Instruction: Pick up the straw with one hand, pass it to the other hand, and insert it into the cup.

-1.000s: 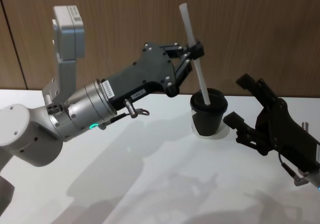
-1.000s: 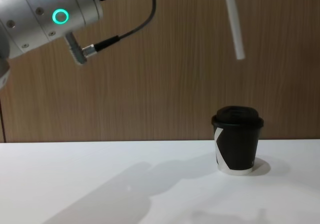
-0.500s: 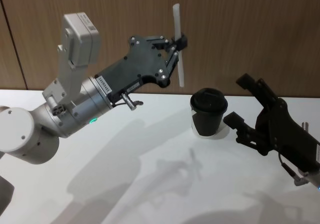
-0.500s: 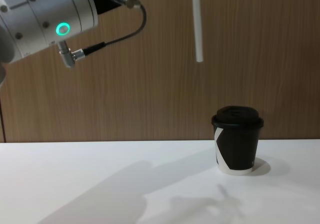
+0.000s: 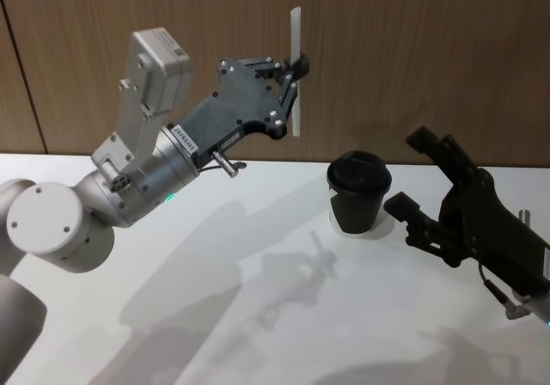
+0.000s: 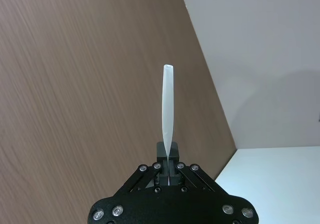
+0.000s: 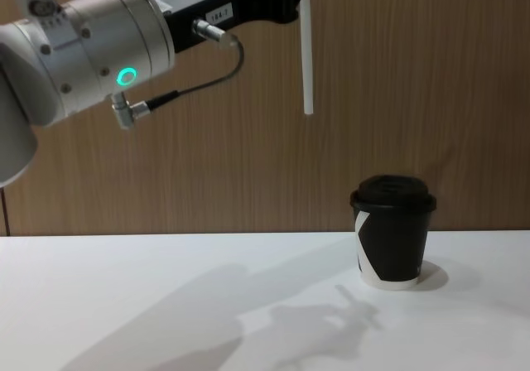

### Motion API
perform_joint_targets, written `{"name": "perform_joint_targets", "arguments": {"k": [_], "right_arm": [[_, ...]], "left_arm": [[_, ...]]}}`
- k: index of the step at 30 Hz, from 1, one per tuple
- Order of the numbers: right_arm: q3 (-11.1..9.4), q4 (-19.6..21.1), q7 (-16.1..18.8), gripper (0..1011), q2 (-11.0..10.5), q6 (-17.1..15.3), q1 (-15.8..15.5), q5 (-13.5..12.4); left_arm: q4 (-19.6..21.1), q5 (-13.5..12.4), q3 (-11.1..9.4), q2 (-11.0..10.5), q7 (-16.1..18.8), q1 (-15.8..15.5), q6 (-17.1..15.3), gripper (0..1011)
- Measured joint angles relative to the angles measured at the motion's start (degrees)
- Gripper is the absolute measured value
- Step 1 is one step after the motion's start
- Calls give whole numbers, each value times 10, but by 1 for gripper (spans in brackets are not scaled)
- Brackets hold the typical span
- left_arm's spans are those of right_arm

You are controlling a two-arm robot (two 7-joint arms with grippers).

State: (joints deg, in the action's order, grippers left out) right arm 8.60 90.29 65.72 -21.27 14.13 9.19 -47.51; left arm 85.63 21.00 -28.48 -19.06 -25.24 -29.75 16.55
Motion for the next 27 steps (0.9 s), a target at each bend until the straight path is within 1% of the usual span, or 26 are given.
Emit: {"name": "perform_joint_targets", "arguments": {"k": [1, 6, 18, 27], "right_arm": [[0, 0, 0, 1001, 0, 0, 0, 0], [0, 0, 0, 1001, 0, 0, 0, 0], [0, 0, 0, 1001, 0, 0, 0, 0], [0, 0, 0, 1001, 0, 0, 0, 0]], "left_arm": [[-10, 0, 0, 4, -2, -3, 2, 8], [-29, 5, -1, 13, -12, -11, 4, 10], [-71, 43, 4, 40, -45, -29, -2, 10], [-108, 58, 7, 60, -61, -46, -6, 8]]}}
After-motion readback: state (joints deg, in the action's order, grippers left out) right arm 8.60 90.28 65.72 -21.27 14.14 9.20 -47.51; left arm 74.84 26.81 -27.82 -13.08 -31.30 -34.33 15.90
